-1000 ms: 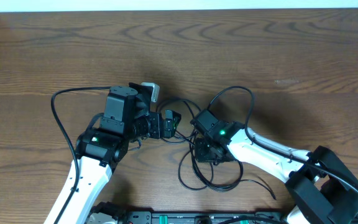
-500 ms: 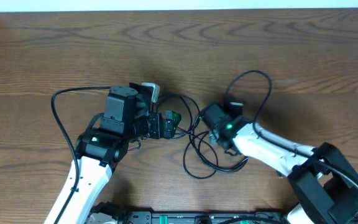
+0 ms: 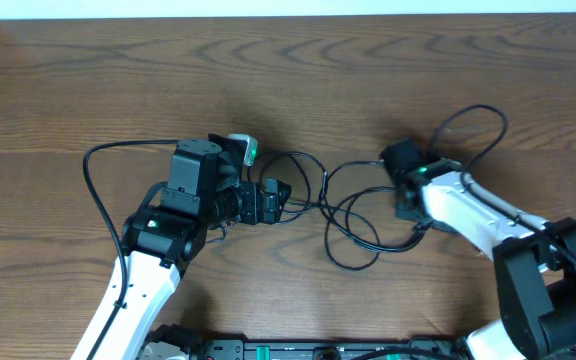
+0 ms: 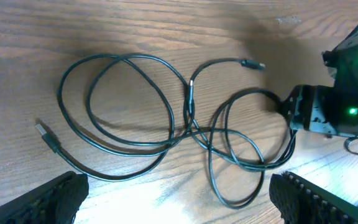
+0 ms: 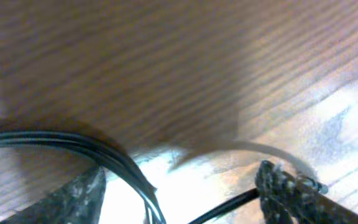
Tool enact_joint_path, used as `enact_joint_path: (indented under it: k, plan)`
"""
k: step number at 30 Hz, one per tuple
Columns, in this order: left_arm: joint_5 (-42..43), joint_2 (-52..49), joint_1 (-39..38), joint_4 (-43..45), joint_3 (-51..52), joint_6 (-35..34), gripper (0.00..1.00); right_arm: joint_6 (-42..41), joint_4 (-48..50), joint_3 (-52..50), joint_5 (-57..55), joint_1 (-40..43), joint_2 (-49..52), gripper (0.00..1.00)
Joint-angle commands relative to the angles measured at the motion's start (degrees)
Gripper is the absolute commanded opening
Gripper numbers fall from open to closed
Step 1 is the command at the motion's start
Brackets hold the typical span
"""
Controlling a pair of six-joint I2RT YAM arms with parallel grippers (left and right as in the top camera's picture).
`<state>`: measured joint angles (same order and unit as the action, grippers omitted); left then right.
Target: Untangle cables
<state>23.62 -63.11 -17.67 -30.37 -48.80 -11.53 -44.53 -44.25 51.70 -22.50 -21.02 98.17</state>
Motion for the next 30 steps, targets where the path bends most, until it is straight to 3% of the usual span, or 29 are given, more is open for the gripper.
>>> enact_joint_path:
  k: [1, 5, 15, 23, 30]
  plan:
    - [-0.5, 0.0, 0.2, -0.2, -1.3, 1.4, 0.98, 3.5, -1.0, -0.9, 7.4, 1.7, 1.0, 0.58]
    - [-0.5, -0.2, 0.2, -0.3, -1.2, 1.4, 0.99, 4.6, -1.3, -0.9, 8.1, 1.7, 1.0, 0.01]
    - [-0.5, -0.2, 0.2, -0.3, -1.2, 1.4, 0.99, 7.9, 6.3, 1.1, 10.3, 2.2, -1.6, 0.01]
    - [-0.5, -0.2, 0.2, -1.0, -1.2, 1.4, 0.99, 13.8, 6.6, 13.9, 11.4, 3.8, -15.6, 0.01]
    - [-0.5, -0.2, 0.2, -1.9, -1.2, 1.4, 0.98, 17.3, 6.4, 22.6, 6.0, 8.3, -29.1, 0.01]
